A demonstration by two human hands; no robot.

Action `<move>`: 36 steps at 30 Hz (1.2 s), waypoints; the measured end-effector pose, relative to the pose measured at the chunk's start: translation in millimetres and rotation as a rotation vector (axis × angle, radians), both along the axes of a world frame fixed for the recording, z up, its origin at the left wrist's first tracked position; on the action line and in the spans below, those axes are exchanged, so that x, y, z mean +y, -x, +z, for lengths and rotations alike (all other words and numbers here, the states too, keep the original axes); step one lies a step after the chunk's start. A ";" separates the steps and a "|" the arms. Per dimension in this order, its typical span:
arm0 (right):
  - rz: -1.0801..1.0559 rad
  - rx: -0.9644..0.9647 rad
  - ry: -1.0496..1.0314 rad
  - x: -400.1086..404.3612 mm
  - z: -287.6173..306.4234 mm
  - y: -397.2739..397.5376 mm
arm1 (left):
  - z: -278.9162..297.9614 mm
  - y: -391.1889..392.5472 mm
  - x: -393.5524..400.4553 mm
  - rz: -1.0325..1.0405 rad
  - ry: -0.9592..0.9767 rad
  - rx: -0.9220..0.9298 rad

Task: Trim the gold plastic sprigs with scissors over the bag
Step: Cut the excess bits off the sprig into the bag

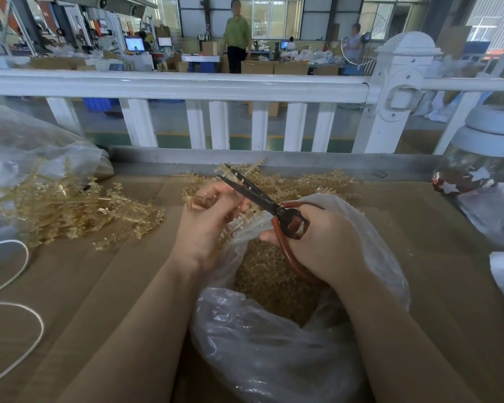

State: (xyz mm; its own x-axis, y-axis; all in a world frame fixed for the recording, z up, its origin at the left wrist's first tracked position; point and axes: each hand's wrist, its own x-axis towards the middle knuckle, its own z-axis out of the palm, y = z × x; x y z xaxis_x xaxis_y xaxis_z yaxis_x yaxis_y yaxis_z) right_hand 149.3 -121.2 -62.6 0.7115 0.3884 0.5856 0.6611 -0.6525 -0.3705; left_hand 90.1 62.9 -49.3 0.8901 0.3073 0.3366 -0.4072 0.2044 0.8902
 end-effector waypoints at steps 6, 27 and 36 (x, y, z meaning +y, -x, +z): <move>-0.012 -0.013 -0.012 -0.6 2.2 1.5 | -1.8 -0.2 0.7 0.019 -0.085 -0.020; 0.021 0.002 -0.018 -0.6 1.9 0.6 | -0.4 1.7 -6.5 -0.018 -0.124 0.026; 0.011 -0.001 -0.011 -2.1 4.1 0.4 | -1.7 1.6 -4.9 0.000 -0.174 0.034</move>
State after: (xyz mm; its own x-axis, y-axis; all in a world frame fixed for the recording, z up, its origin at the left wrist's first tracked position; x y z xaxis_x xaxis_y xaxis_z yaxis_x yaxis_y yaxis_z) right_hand 148.9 -123.4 -58.5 0.7068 0.3897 0.5904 0.6683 -0.6414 -0.3767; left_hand 88.5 58.1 -51.0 0.9020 0.2470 0.3540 -0.3760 0.0465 0.9255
